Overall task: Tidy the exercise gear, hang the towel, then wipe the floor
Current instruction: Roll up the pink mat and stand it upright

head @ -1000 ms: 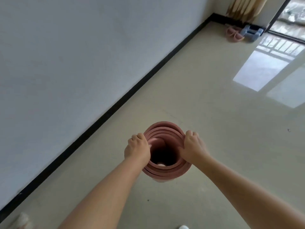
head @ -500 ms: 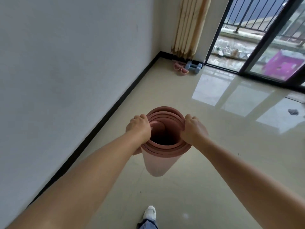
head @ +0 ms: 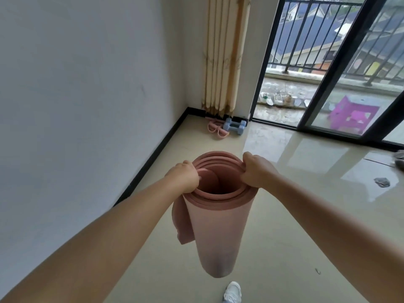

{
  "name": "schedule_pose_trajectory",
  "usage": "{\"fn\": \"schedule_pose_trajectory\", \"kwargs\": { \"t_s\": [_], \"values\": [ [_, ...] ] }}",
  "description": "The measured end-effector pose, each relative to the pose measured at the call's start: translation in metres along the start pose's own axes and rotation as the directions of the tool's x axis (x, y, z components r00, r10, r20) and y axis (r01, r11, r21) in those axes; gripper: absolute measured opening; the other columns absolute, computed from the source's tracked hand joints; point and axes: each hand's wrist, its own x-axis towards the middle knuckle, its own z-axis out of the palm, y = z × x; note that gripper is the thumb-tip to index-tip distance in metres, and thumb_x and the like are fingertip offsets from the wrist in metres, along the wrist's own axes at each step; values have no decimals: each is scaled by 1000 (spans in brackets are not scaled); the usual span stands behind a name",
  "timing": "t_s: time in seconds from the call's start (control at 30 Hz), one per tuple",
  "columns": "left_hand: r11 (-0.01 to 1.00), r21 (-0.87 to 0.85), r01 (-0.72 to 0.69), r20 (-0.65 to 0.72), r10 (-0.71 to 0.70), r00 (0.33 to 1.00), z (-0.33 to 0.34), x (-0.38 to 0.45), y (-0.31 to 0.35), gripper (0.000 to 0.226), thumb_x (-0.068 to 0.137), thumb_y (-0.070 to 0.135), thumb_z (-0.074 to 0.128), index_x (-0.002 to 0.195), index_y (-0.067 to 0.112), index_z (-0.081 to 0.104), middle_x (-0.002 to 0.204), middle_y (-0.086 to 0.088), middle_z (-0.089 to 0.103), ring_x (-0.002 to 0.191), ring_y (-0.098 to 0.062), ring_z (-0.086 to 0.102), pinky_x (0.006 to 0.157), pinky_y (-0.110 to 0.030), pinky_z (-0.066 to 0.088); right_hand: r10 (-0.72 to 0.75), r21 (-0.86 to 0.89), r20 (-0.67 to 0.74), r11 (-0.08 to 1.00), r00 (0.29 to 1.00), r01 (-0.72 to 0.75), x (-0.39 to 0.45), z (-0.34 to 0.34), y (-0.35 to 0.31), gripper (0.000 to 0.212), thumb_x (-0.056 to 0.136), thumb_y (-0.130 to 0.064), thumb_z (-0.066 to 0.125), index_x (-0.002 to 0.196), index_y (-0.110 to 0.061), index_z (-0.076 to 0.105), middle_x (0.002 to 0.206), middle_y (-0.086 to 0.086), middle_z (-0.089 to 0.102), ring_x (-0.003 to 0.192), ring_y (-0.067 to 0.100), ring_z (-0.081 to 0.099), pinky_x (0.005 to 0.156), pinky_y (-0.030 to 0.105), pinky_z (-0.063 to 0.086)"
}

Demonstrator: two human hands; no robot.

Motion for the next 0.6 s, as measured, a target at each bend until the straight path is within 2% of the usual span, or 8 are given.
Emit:
{"fn": "schedule_pose_trajectory", "kwargs": {
  "t_s": [0.13, 0.33, 0.4, 0.47, 0.53, 0.6],
  "values": [
    [999, -14, 34, 38, -34, 999, -23, 79, 58, 56, 97, 33, 46, 138, -3, 28, 139, -19, 43, 124, -34, 48, 98, -38, 43, -8, -3, 26, 1000, 1000, 8, 92, -33, 33, 18, 81, -13, 52, 88, -13, 36, 82, 3, 43, 77, 24, 46, 49, 25, 30],
    [993, -74, 91, 35, -89, 995, -54, 195, 108, 57, 97, 34, 47, 137, -2, 29, 139, -18, 44, 124, -32, 49, 97, -37, 43, -42, -1, 64, 999, 997, 42, 222, -66, 57, 20, 81, -11, 54, 90, -13, 36, 99, 10, 53, 79, 23, 47, 63, 30, 38],
    [993, -65, 101, 34, -98, 995, -68, 242, 119, 61, 96, 36, 48, 139, -3, 26, 138, -19, 45, 123, -33, 49, 98, -37, 43, -59, -6, 66, 998, 996, 60, 272, -73, 61, 24, 81, -11, 55, 101, -11, 43, 108, 12, 56, 80, 22, 47, 63, 30, 39],
    [992, -61, 107, 14, -107, 994, -87, 290, 131, 63, 96, 37, 48, 140, -3, 25, 139, -19, 45, 123, -33, 50, 97, -37, 44, -73, -18, 58, 997, 996, 74, 326, -82, 64, 40, 80, -10, 55, 119, -6, 44, 113, 13, 56, 85, 25, 52, 64, 30, 39],
    [992, -65, 105, -11, -105, 994, -108, 341, 142, 61, 96, 37, 48, 139, -1, 28, 139, -18, 45, 123, -33, 49, 96, -36, 43, -87, -17, 47, 996, 995, 88, 383, -93, 66, 44, 80, -10, 55, 122, -6, 43, 115, 12, 57, 94, 28, 56, 63, 29, 40],
    [992, -60, 110, -19, -111, 994, -129, 394, 153, 59, 96, 37, 49, 138, 0, 29, 139, -19, 44, 125, -33, 48, 98, -37, 43, -86, -30, 61, 996, 994, 88, 440, -104, 65, 39, 81, -10, 55, 118, -6, 44, 112, 12, 57, 89, 27, 55, 56, 25, 37]
  ]
}}
